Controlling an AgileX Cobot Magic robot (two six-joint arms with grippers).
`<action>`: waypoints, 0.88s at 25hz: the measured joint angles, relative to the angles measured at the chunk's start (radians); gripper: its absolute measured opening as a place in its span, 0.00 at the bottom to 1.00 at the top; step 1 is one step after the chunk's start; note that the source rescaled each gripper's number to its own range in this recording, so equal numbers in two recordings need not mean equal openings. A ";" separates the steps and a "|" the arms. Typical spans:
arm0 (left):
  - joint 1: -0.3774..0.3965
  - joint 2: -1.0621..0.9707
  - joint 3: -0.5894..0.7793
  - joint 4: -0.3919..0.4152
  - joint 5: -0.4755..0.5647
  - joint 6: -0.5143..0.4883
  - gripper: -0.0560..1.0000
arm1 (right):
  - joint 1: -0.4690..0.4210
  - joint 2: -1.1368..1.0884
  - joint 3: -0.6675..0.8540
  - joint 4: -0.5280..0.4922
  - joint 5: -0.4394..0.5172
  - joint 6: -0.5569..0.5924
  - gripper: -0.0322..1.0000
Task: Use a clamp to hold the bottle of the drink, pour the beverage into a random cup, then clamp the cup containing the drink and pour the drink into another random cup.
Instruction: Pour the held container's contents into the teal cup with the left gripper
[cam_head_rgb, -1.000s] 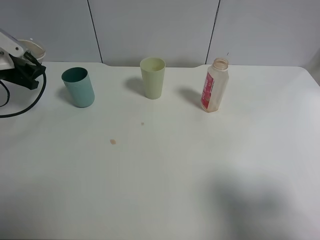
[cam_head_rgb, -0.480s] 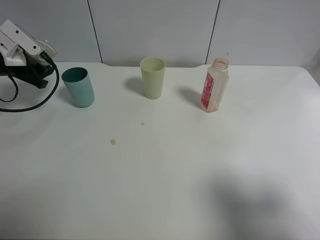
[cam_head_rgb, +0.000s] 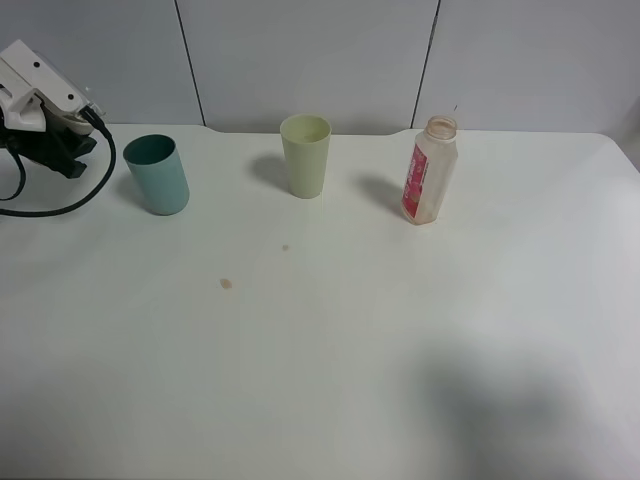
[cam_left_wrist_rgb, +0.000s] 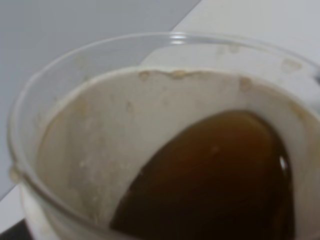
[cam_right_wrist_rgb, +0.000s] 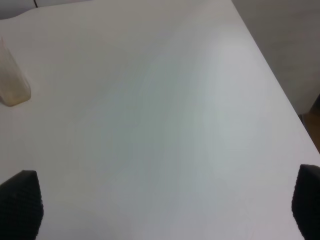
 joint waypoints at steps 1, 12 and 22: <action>0.000 -0.001 -0.004 0.002 0.001 0.000 0.06 | 0.000 0.000 0.000 0.000 0.000 0.000 1.00; -0.036 -0.002 -0.007 0.017 -0.046 0.065 0.06 | 0.000 0.000 0.000 0.000 0.000 0.000 1.00; -0.040 -0.002 -0.007 0.063 -0.070 0.089 0.06 | 0.000 0.000 0.000 0.000 0.000 0.000 1.00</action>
